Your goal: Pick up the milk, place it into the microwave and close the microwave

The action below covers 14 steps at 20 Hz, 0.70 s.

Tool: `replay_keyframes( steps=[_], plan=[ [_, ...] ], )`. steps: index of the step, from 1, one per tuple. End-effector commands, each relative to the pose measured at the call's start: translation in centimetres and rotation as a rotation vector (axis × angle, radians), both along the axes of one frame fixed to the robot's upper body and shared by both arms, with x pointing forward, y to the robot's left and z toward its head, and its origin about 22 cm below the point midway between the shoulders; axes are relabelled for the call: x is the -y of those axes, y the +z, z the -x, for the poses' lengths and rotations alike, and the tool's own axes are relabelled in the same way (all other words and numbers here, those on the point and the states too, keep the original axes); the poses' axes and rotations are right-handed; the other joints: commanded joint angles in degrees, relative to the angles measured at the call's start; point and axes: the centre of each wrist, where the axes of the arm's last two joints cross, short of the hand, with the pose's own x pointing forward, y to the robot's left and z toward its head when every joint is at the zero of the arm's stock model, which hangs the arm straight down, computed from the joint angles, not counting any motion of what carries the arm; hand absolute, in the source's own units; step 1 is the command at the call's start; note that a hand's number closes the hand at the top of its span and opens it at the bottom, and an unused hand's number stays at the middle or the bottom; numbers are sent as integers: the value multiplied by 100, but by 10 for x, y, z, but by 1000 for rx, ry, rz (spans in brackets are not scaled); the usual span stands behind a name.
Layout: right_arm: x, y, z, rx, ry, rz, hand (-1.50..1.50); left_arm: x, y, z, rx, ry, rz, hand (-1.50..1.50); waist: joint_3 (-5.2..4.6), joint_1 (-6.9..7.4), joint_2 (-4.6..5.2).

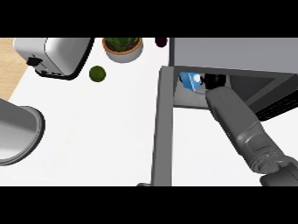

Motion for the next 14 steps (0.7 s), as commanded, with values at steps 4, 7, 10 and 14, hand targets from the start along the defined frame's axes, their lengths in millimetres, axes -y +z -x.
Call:
replay_keyframes(
  steps=[4, 7, 10, 14],
  plan=[
    [17, -2, 0, 33, -150, 17, 150, 0, 1, -3, 4, -7, -7, -150, 10, 91, 55],
    [35, 1, -2, 16, -159, 13, 150, 0, -3, -16, 4, -29, -5, -150, 8, 82, 102],
    [49, 2, -2, 12, -218, 4, 150, 3, 3, -17, 13, -34, -2, -150, 23, 186, 143],
    [75, -1, 2, -24, -225, 24, 150, -1, 1, -20, -7, -45, -12, -150, 21, 171, 138]
  ],
)
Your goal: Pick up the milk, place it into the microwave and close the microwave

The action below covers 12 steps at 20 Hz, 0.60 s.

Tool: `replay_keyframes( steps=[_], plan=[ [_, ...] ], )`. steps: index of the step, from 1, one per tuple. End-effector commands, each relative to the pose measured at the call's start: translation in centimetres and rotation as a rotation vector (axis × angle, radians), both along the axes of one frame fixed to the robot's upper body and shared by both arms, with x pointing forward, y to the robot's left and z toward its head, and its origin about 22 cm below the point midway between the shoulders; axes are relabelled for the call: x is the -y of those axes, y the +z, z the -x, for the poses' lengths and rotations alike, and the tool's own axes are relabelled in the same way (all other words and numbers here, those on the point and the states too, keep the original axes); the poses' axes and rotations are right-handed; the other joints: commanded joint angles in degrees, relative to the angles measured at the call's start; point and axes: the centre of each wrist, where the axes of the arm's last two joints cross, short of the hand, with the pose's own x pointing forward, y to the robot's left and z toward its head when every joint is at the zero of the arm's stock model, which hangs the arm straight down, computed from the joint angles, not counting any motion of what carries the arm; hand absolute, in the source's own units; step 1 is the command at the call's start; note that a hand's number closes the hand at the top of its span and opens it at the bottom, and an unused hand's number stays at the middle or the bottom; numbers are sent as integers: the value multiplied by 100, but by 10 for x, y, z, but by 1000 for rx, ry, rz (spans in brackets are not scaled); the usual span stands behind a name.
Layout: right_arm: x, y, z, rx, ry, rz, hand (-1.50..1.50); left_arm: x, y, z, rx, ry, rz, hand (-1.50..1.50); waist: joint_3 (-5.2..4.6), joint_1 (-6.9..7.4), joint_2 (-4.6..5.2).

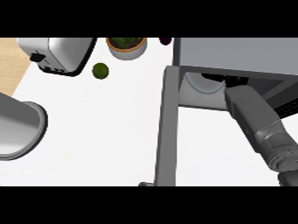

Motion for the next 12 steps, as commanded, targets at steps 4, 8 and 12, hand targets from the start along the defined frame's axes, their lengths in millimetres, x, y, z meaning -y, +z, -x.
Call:
replay_keyframes(
  steps=[4, 8, 12],
  plan=[
    [21, -7, 6, -37, -71, 30, 150, 5, 1, -17, 9, -16, 10, -150, 7, 65, 61],
    [27, -7, 6, -43, -77, 78, 150, 7, 1, -22, -4, -10, -4, -150, 10, 87, 79],
    [19, -15, 10, -82, -28, 112, -150, 3, 0, -20, -3, -15, -13, -150, 6, 173, 55]
  ],
)
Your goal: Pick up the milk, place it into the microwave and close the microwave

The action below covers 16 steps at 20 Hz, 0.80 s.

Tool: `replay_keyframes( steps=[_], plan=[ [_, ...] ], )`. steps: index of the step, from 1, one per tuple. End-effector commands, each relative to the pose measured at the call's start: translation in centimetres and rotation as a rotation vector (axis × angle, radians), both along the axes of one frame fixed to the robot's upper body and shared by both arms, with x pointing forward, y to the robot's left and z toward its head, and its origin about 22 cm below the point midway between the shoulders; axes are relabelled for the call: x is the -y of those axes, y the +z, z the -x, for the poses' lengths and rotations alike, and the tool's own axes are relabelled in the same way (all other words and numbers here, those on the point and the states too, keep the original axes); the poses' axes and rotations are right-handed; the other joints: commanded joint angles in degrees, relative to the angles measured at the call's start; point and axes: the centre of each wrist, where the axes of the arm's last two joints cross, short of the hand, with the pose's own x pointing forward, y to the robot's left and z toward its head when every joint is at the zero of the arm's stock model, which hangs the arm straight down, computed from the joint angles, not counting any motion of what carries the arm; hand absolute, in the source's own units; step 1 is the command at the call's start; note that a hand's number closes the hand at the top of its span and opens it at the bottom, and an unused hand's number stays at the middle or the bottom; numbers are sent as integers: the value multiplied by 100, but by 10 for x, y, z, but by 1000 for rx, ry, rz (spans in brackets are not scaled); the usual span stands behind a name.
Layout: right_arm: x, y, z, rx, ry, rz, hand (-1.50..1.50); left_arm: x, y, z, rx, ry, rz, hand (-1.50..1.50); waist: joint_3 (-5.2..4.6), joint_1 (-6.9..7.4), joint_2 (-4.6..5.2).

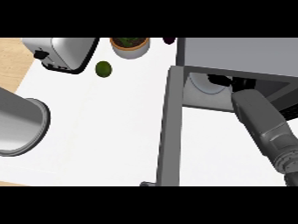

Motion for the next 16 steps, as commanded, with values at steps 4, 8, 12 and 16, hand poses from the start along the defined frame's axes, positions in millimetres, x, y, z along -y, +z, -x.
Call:
replay_keyframes(
  steps=[4, 8, 12, 16],
  plan=[
    [-9, 3, -3, 17, -1, 66, -150, 2, -4, -7, -23, -6, 4, -150, 4, 67, 19],
    [-15, 0, -2, 31, -5, 67, -150, -4, -7, -4, -12, -9, 0, -150, 2, 122, 43],
    [-29, 2, -4, 44, 15, 68, -150, 1, -7, -11, -4, -10, -4, -150, 1, 61, 8],
    [-36, 0, -3, 24, 49, 80, -150, 5, 1, -13, 8, -20, -20, -150, 6, 50, -17]
  ],
)
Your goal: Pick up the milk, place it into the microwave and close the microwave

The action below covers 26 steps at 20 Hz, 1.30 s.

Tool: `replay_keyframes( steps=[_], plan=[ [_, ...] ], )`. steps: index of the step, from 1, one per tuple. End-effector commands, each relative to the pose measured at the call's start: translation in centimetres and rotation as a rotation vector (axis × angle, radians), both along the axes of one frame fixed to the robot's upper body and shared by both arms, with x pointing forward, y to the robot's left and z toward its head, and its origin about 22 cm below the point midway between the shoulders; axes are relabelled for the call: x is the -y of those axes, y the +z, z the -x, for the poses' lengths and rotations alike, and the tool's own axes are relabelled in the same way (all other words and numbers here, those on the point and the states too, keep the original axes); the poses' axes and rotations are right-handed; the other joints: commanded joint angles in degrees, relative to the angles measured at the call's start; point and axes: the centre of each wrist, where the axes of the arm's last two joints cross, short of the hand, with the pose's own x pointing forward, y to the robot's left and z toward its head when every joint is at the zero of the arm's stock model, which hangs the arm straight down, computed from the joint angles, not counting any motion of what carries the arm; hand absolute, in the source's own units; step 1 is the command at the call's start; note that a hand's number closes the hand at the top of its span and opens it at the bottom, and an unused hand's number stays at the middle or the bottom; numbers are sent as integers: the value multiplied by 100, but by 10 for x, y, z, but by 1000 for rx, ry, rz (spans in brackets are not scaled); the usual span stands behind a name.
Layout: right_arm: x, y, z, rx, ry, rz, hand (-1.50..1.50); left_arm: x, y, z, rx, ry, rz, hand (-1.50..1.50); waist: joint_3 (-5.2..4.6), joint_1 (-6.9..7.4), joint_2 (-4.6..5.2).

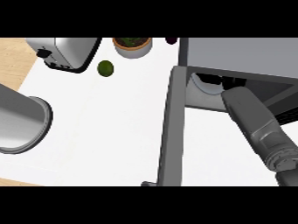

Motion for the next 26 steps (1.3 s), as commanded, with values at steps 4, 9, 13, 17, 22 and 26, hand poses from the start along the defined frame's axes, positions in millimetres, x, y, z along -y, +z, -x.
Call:
replay_keyframes(
  steps=[4, 9, 13, 17, 22, 26],
  plan=[
    [-9, -1, 0, -9, 30, 18, -150, 0, -7, -6, 1, 4, 20, -150, -13, -104, -27],
    [-21, 4, -3, -4, 52, -3, -150, -2, 0, -9, 18, -11, -6, -150, -14, -169, -59],
    [-20, -3, 1, -16, 67, -42, -150, 4, -13, 7, -6, 0, 10, -150, -12, -168, -80],
    [-12, -21, 12, -6, 66, -52, -150, 5, -16, 13, -2, 11, 10, -150, -11, -269, -116],
    [-1, -17, 11, -38, 125, -105, -150, 7, -18, 9, -2, 20, 22, -150, -15, -358, -154],
    [-7, -35, 23, 13, 212, -198, -150, 17, -10, 18, 1, 23, 6, -150, -10, -453, -213]
  ],
)
